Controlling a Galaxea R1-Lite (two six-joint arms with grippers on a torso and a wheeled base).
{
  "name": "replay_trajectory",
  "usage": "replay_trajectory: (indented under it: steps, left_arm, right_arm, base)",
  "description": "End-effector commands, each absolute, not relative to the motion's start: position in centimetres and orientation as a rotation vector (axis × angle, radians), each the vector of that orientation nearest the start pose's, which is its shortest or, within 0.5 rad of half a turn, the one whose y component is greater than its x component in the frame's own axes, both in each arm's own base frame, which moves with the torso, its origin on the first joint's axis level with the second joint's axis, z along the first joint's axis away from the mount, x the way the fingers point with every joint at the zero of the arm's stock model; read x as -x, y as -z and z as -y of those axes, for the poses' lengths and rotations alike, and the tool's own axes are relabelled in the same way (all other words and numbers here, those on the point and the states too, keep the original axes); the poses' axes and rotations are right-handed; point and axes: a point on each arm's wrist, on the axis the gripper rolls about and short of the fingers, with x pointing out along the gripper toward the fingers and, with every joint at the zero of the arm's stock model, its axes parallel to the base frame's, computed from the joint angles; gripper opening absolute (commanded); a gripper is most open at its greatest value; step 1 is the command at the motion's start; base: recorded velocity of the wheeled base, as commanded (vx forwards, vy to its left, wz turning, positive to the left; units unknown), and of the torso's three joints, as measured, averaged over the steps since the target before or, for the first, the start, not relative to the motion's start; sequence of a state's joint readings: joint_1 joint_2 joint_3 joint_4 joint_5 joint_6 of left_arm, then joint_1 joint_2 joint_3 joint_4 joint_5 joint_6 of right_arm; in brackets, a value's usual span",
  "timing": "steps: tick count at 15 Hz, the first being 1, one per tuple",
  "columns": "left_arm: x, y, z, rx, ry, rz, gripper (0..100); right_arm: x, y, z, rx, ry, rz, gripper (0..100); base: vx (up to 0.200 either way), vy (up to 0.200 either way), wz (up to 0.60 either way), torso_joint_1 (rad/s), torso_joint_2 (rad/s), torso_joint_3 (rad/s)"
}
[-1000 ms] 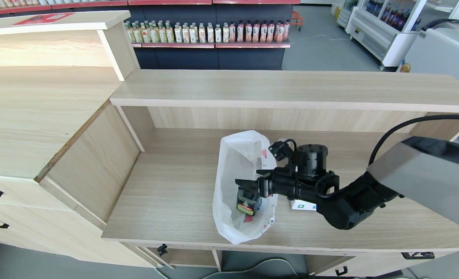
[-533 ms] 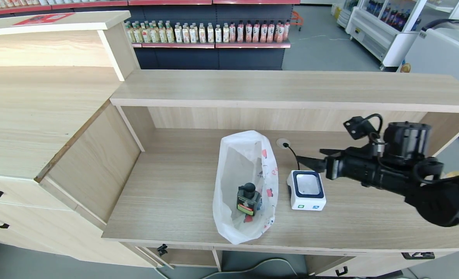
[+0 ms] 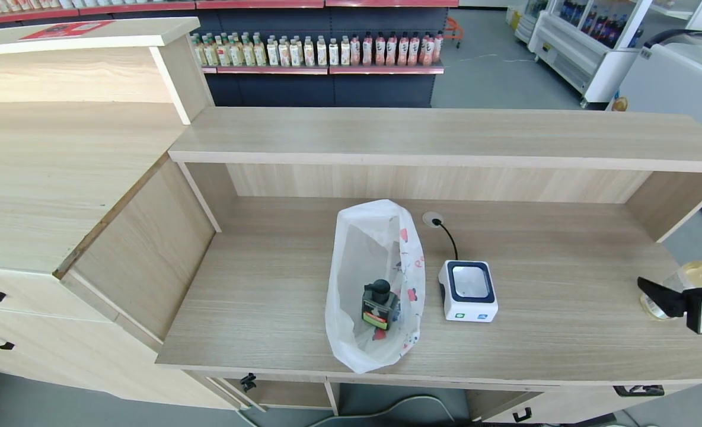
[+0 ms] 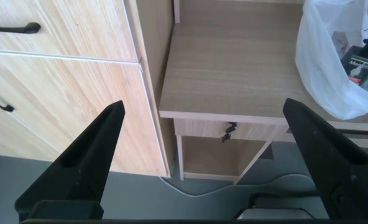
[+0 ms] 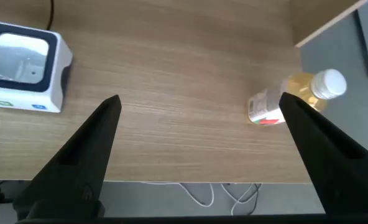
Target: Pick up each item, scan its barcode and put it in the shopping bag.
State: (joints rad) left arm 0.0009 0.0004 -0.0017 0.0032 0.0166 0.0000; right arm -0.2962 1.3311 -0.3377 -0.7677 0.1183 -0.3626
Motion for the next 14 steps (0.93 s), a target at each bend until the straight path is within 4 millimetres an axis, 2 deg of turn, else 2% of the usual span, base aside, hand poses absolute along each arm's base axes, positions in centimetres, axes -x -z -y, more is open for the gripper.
replay_trajectory:
  steps: [1,6,10,14]
  left_arm:
    - [2.3,-7.6,0.0,0.000,-0.018,-0.002,100]
    - [2.3,-7.6,0.0,-0.002,-0.017,-0.003,100]
    - [2.3,-7.6,0.0,-0.003,-0.017,-0.002,100]
    - [2.3,-7.6,0.0,-0.005,-0.017,-0.002,100]
  right_arm:
    - [-16.7,-17.0,5.5,0.324,0.182,-0.216,100]
    - [-16.6,-17.2,5.7,0.331,0.261,-0.221,100]
    - [-17.0,-17.3,6.0,0.332,0.328,-0.255,100]
    - [-18.3,-17.6,6.5,0.332,0.356,-0.287,100]
  base:
    - [0.000,0.000,0.00,0.000,0.00,0.000]
    - [0.000,0.000,0.00,0.000,0.00,0.000]
    - [0.000,-0.200,0.00,0.001,0.00,0.004]
    - [0.000,-0.200,0.00,0.007,0.00,0.002]
